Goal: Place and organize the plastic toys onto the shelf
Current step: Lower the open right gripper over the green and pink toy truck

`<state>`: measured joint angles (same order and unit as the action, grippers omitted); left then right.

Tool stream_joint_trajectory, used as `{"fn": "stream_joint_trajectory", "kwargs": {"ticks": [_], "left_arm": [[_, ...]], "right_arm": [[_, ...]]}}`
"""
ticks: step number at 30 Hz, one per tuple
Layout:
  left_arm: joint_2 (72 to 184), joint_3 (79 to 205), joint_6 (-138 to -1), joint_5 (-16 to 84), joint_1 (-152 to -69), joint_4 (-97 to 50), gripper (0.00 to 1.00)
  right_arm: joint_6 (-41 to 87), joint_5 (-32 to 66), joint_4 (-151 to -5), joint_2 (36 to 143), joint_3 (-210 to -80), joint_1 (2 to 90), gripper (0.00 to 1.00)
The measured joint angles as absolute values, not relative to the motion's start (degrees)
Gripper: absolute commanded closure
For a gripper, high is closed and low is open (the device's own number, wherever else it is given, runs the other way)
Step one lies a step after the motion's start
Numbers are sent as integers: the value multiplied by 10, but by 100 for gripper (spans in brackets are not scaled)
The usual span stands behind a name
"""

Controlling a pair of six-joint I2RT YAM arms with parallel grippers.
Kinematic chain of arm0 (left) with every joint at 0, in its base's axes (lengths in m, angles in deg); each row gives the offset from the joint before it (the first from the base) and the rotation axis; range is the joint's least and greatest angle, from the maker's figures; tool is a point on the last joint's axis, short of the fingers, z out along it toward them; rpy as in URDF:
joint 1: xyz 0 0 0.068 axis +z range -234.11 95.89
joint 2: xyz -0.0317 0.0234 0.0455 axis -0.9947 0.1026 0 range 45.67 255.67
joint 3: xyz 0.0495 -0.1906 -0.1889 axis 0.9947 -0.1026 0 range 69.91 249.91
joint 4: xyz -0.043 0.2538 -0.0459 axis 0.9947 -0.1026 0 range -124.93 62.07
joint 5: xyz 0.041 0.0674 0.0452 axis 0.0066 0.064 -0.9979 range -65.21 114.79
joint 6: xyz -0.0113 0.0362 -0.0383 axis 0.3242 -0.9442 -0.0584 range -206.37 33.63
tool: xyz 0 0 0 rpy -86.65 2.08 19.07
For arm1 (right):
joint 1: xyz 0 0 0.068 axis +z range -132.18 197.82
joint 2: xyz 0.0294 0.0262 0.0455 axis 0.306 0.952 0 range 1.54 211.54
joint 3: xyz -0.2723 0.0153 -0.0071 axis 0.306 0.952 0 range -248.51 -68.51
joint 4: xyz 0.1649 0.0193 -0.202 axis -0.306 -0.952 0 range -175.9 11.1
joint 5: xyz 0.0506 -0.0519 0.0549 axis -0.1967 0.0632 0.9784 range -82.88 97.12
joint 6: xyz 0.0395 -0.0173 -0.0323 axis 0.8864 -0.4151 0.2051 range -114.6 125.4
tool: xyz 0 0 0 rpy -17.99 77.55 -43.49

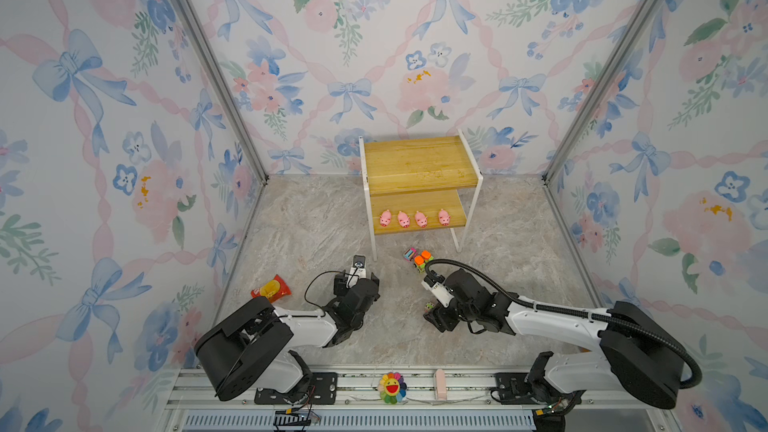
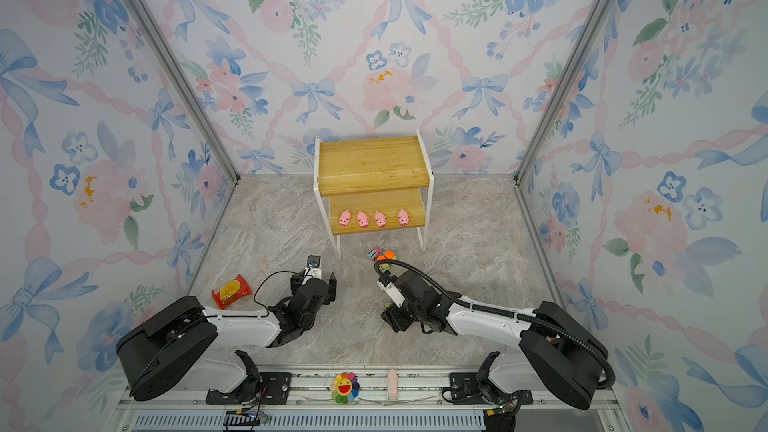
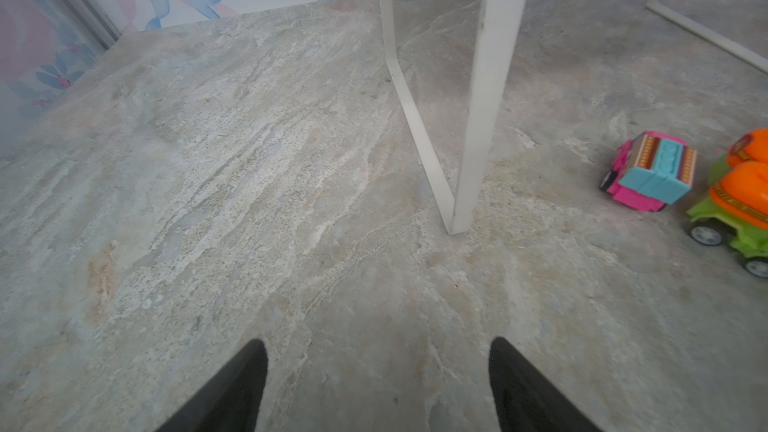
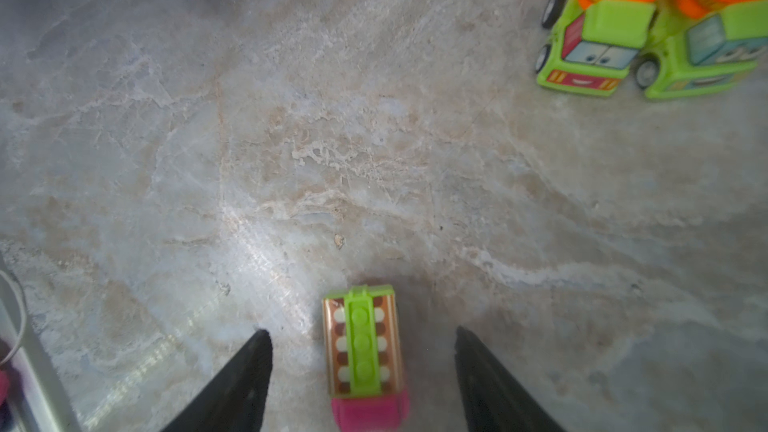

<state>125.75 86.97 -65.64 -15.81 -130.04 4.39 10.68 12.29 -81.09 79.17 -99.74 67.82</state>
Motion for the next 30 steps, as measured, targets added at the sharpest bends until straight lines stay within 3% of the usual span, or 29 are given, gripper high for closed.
{"fn": "stream_joint_trajectory", "kwargs": {"ticks": [4, 9, 14, 19, 30], "left_arm": [[1257, 870, -658, -158, -1300, 50, 15], [1257, 870, -658, -158, -1298, 52, 15], [1257, 869, -658, -158, -1296, 52, 14], [1257, 869, -658, -158, -1293, 53, 14], [1257, 867, -658, -158, -1291, 54, 14]], "right_arm": [[103, 120, -810, 810, -1005, 678, 40], [101, 114, -816, 818, -1017, 679, 60], [107, 114, -830, 814, -1035, 679, 69], [110, 114, -873, 793, -1059, 679, 68], [122, 120, -903, 785, -1070, 679, 50]]}}
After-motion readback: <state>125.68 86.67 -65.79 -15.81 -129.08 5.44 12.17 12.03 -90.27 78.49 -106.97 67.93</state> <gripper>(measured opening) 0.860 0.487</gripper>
